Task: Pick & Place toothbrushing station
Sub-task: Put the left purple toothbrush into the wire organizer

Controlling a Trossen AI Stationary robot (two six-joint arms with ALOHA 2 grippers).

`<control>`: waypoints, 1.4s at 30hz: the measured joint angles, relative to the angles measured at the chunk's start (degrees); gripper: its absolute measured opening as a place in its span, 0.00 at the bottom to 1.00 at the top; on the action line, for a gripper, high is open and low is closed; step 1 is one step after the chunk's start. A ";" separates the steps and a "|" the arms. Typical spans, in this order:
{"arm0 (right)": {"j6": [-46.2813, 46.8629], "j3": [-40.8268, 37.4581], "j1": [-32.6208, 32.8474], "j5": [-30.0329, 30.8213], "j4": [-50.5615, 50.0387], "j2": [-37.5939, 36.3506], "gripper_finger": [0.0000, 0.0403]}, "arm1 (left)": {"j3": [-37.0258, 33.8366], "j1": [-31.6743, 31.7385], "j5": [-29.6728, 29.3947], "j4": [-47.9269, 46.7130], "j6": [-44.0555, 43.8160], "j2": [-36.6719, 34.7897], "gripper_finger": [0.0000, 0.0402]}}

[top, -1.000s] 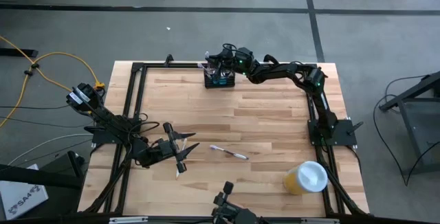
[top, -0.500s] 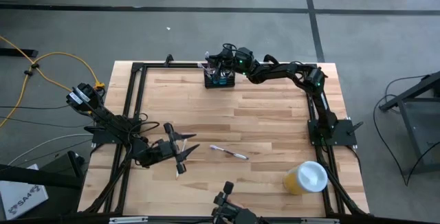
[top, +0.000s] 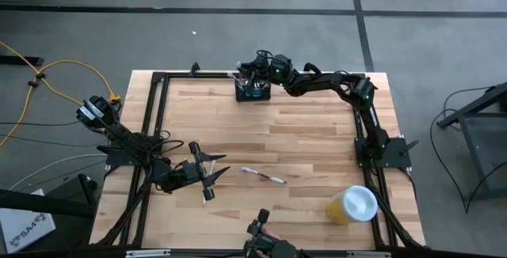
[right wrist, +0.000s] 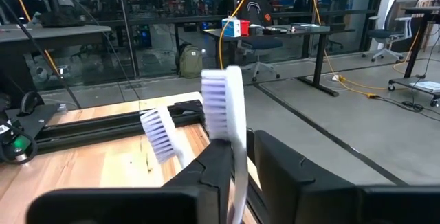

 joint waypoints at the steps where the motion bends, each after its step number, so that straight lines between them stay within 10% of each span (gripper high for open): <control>1: 0.00 0.00 0.00 -0.02 0.00 0.00 0.16 | 0.00 0.00 0.00 -0.01 0.00 0.00 0.42; 42: -0.89 0.00 0.42 0.23 -7.25 -1.97 0.33 | 0.00 0.00 0.82 -0.02 -0.46 -0.01 0.42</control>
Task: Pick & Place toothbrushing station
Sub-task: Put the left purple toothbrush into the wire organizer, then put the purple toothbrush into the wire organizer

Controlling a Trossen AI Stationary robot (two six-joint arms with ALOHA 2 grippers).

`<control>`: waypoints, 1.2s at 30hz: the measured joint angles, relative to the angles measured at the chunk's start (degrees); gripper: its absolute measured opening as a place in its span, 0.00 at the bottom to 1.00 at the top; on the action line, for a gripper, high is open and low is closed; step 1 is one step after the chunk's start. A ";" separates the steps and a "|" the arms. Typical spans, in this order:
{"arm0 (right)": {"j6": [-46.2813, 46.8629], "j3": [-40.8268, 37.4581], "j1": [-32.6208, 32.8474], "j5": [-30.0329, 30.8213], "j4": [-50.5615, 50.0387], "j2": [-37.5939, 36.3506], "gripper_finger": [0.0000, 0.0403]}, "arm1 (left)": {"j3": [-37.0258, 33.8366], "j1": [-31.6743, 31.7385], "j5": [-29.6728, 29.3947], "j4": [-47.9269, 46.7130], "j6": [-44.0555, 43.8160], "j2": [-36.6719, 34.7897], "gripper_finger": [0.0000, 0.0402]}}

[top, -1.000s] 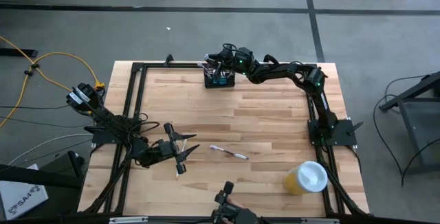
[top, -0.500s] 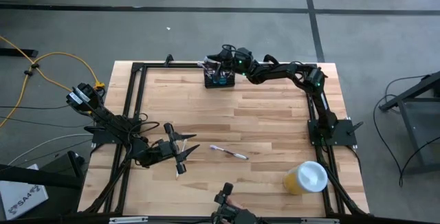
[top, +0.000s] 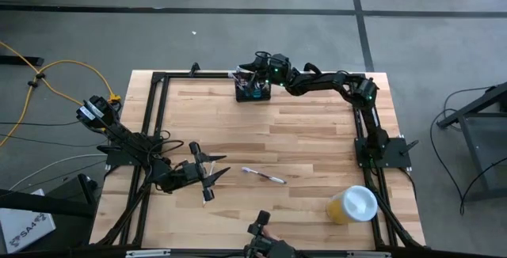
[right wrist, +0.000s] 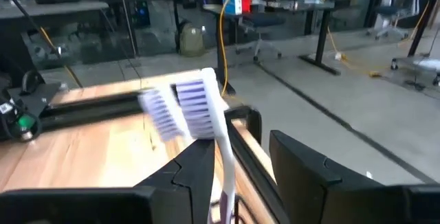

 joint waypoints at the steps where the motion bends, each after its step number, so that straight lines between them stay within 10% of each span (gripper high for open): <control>1: -0.03 0.00 0.00 0.01 -1.01 -0.42 0.33 | 0.00 0.00 0.08 0.01 0.00 0.00 0.42; 36: -1.35 0.02 0.39 -0.03 -13.48 -2.79 0.33 | 0.00 0.00 0.25 -0.82 -2.43 -0.01 0.42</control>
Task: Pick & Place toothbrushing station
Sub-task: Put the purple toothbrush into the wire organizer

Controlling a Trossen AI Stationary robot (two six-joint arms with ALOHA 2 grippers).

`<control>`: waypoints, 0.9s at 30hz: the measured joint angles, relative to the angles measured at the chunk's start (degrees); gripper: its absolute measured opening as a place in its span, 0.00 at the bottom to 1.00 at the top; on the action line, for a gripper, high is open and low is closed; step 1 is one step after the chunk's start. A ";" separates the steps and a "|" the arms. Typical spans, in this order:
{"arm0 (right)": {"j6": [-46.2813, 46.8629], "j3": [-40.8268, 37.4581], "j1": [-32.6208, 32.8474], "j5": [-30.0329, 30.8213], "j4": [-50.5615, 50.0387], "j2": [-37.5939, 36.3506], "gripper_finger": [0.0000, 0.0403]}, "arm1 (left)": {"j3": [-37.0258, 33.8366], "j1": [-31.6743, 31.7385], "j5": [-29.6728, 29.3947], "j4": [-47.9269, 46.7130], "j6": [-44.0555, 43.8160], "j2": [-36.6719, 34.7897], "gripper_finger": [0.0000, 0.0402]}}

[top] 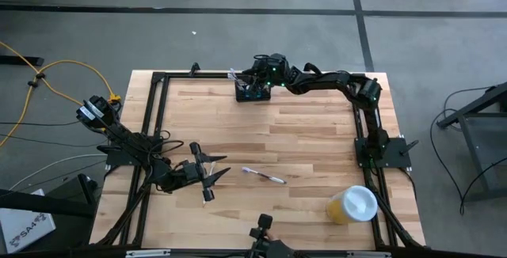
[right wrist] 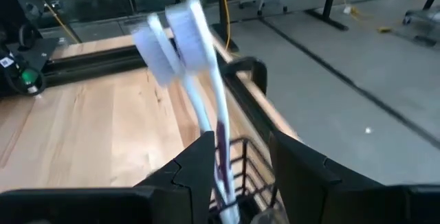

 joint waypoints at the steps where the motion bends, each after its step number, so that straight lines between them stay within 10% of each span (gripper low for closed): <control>1: -0.70 0.00 0.04 -0.01 -0.69 -0.77 0.33 | 0.00 0.00 -0.04 -0.38 -0.02 0.00 0.42; 27: -8.29 0.03 11.70 -0.75 -38.79 -25.77 0.33 | 0.04 0.00 -1.45 -2.97 -5.05 0.00 0.42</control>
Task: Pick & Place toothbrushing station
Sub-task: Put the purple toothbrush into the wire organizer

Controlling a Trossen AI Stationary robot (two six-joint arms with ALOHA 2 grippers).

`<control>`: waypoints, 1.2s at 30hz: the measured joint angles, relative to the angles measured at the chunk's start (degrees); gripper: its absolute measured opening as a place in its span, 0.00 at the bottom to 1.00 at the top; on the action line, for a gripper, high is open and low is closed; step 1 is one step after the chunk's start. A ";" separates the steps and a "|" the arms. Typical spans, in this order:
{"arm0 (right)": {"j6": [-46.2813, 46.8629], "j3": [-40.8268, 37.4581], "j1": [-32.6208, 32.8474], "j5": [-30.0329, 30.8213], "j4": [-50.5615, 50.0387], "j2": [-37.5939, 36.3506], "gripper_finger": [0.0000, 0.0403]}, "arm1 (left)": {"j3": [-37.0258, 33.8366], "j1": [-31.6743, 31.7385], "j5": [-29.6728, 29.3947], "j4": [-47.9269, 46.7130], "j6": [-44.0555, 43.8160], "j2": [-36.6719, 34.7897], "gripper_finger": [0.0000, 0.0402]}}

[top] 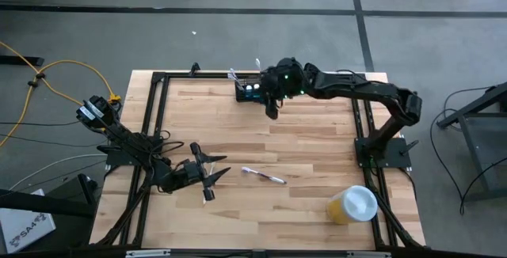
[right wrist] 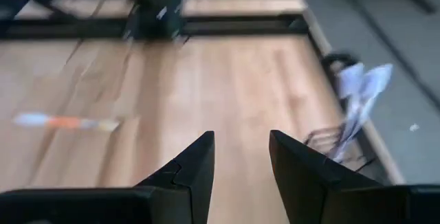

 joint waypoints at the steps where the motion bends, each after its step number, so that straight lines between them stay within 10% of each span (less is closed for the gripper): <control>1: -0.02 -0.05 0.59 -0.42 -1.60 -0.33 0.33 | 0.00 0.00 -0.65 -0.39 -0.41 0.00 0.42; 11: 1.07 -0.03 6.59 -1.60 -11.65 -2.39 0.33 | 0.00 0.00 -2.42 -3.01 -3.02 0.00 0.42; 36: 15.38 -0.01 31.24 18.35 -21.47 3.53 0.33 | -0.04 -1.05 -2.00 -4.45 -4.87 -0.52 0.42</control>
